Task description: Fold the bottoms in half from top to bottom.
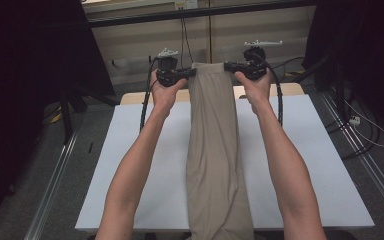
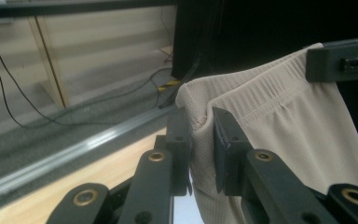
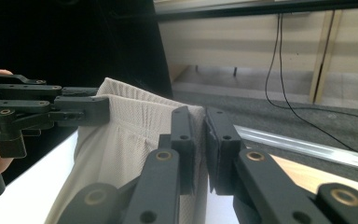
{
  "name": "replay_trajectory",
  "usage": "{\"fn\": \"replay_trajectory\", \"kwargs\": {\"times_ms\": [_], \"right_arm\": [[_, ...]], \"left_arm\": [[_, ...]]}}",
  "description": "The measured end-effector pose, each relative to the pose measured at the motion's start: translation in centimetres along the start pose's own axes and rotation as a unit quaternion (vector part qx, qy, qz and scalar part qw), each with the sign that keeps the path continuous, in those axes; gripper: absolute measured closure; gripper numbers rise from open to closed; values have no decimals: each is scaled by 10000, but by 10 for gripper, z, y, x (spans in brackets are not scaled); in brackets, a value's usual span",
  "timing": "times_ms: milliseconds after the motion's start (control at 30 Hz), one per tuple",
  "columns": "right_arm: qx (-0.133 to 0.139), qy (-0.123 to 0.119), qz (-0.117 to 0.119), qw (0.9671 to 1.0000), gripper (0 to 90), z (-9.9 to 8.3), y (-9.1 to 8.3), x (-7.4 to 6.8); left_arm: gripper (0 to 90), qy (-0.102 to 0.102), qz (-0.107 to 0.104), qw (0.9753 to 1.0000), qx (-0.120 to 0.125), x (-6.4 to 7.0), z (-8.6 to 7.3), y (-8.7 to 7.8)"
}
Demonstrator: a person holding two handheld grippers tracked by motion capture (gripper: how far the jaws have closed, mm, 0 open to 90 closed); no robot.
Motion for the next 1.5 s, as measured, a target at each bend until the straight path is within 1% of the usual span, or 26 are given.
{"fn": "replay_trajectory", "kwargs": {"times_ms": [133, 200, 233, 267, 300, 400, 467, 567, 667, 700, 733, 800, 867, 900, 967, 1067, 1133, 1167, 1200, 1267, 1333, 1367, 1400, 1433, 1467, 1500], "right_arm": [[-70, -7, 71, 10000, 829, -10, -11, -1], [-103, -13, 141, 9998, 829, -19, -19, -4], [-84, 25, 181, 9998, 829, -22, -22, -5], [-74, 101, 257, 9996, 829, -25, -27, -7], [-84, 69, 280, 9995, 829, -27, -32, -10], [-88, 35, 424, 9991, 829, -31, -46, -20], [-104, -60, 506, 9986, 829, -33, -58, -28], [-123, -149, 640, 9978, 829, -36, -76, -41], [-128, -213, 797, 9965, 829, -43, -96, -55], [-130, -258, 853, 9959, 829, -47, -104, -60], [-180, -286, 895, 9954, 829, -52, -112, -65], [-216, -303, 1023, 9941, 829, -62, -126, -72], [-293, -353, 1106, 9928, 829, -72, -139, -78], [-341, -374, 1152, 9921, 829, -78, -145, -82], [-461, -393, 1223, 9906, 828, -92, -157, -88], [-591, -351, 1273, 9895, 828, -117, -171, -93], [-702, -229, 1321, 9885, 828, -133, -177, -93], [-784, -193, 1331, 9878, 827, -140, -179, -93], [-899, -143, 1361, 9865, 827, -151, -182, -93], [-1026, -99, 1412, 9846, 825, -164, -188, -96], [-1088, -135, 1501, 9826, 820, -174, -196, -100], [-1146, -121, 1518, 9817, 818, -179, -200, -102], [-1205, -184, 1549, 9804, 816, -184, -205, -104], [-1268, -267, 1576, 9790, 812, -188, -209, -107], [-1324, -341, 1590, 9778, 807, -193, -213, -110], [-1406, -393, 1611, 9761, 802, -199, -219, -113]], "left_arm": [[784, 51, -118, 9997, -209, 9, -11, -8], [784, 61, -217, 9995, -210, 15, -15, -15], [784, 99, -272, 9993, -255, 18, -17, -21], [784, 84, -322, 9992, -223, 21, -19, -25], [784, 92, -360, 9990, -233, 25, -21, -31], [784, 143, -475, 9986, -201, 36, -26, -47], [784, 208, -599, 9978, -181, 46, -28, -62], [784, 186, -753, 9969, -127, 60, -30, -81], [779, 297, -863, 9956, -192, 76, -38, -102], [778, 341, -961, 9946, -205, 84, -43, -110], [776, 414, -1015, 9937, -232, 88, -46, -115], [774, 418, -1146, 9920, -313, 98, -56, -128], [772, 502, -1285, 9896, -394, 109, -67, -140], [771, 489, -1339, 9888, -432, 114, -75, -146], [771, 445, -1326, 9888, -511, 121, -89, -152], [770, 443, -1456, 9866, -587, 131, -113, -161], [768, 432, -1535, 9843, -761, 137, -129, -166], [765, 481, -1622, 9818, -867, 141, -138, -169], [762, 461, -1646, 9811, -903, 143, -142, -172], [761, 466, -1720, 9788, -1007, 149, -154, -179], [761, 460, -1829, 9764, -1056, 157, -164, -187], [761, 500, -1913, 9739, -1117, 161, -169, -191], [761, 535, -1953, 9722, -1176, 165, -174, -195], [761, 523, -1969, 9712, -1235, 169, -179, -198], [761, 583, -2023, 9686, -1323, 174, -185, -202], [761, 613, -2042, 9674, -1367, 176, -188, -204]]}}
Point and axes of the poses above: each handheld gripper's, and its own axes: y roughly forward along the jaws, z roughly out of its top, x roughly to its right, the point moved 5 cm from there along y, roughly forward along the jaws, and after that the axes turned 13 degrees about x, right-handed, at the moved point
